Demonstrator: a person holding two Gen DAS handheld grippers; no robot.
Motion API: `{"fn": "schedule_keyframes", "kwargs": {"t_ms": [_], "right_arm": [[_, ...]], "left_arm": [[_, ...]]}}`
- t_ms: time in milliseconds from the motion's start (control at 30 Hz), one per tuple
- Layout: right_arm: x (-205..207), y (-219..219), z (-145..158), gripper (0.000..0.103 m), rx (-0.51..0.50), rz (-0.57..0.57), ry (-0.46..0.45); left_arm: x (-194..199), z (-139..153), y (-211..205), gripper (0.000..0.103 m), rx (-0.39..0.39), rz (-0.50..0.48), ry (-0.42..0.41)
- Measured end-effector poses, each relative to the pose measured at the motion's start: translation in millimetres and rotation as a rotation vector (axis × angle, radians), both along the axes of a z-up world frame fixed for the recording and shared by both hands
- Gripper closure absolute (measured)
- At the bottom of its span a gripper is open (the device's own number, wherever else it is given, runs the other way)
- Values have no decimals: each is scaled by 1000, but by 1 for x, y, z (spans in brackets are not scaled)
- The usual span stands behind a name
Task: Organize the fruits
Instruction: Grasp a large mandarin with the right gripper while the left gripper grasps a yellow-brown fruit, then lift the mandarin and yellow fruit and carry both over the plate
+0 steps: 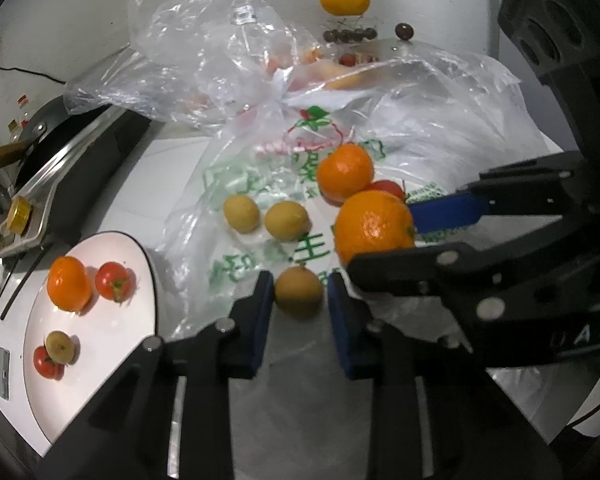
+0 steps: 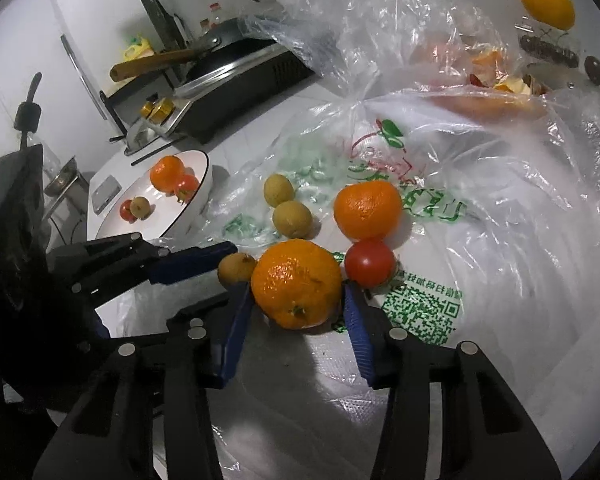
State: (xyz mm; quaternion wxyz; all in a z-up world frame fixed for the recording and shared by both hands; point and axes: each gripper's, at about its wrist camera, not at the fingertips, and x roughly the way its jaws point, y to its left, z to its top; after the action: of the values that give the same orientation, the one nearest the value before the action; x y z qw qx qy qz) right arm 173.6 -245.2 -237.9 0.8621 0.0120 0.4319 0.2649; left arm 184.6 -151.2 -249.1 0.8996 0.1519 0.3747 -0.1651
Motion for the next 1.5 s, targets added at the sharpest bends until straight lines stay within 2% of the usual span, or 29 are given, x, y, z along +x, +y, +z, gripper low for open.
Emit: {"fn": "schedule_keyframes", "kwargs": {"t_ms": [67, 533, 900, 1500], "right_arm": [[-1, 0, 0, 55, -8, -1, -5], [-16, -11, 19, 55, -33, -36, -70], [-32, -2, 33, 55, -35, -27, -105], [-44, 42, 48, 55, -57, 32, -129]], "left_arm": [[0, 0, 0, 77, -2, -7, 7], [-8, 11, 6, 77, -90, -9, 41], [-25, 31, 17, 77, -113, -2, -4], [-45, 50, 70, 77, -177, 69, -54]]}}
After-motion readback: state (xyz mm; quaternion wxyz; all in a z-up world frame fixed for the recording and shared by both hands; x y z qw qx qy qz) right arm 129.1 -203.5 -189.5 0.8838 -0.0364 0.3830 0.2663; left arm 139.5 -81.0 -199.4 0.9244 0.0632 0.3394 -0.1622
